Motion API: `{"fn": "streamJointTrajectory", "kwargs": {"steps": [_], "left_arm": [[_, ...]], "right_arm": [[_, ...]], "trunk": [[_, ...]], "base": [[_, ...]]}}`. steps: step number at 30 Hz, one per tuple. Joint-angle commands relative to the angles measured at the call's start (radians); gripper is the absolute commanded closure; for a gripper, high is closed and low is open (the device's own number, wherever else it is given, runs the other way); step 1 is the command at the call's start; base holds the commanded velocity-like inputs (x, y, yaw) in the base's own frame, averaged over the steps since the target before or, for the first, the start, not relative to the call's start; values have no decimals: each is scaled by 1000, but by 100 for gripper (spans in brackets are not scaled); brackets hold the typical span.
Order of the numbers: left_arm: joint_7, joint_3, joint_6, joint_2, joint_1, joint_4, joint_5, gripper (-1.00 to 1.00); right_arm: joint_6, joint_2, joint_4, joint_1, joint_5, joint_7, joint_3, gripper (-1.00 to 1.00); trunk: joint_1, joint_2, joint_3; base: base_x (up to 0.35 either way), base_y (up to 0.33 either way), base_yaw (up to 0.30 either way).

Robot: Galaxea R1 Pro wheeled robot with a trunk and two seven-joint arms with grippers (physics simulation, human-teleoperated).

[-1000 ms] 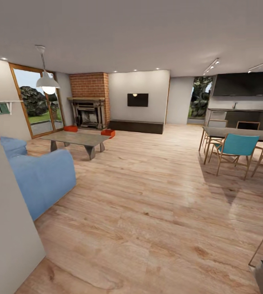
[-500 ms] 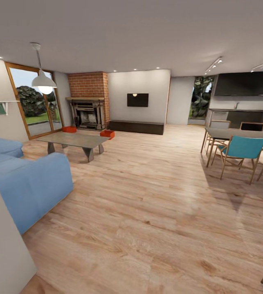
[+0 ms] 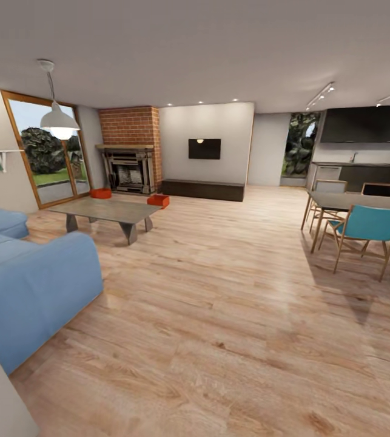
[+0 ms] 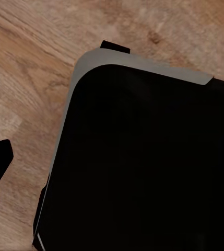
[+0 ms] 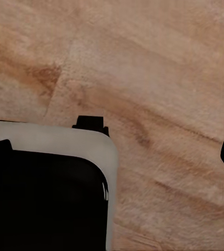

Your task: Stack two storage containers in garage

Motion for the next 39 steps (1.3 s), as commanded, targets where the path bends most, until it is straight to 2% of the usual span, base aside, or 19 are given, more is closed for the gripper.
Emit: {"fn": "streamJointTrajectory", "kwargs": {"steps": [1, 17, 39], "left_arm": [[1, 4, -2, 0, 0, 0, 1, -100], [1, 6, -9, -2, 0, -1, 0, -100], [1, 4, -9, -1, 0, -1, 0, -100]], "right_arm": [[-5, 0, 3, -1, -7, 2, 8, -100], [0, -5, 5, -1, -8, 2, 9, -100], [1, 4, 5, -1, -9, 1, 5, -100]], "trunk": [[1, 0, -1], [1, 0, -1], [1, 0, -1]], "base": [[323, 0, 0], [323, 0, 0], [323, 0, 0]]}}
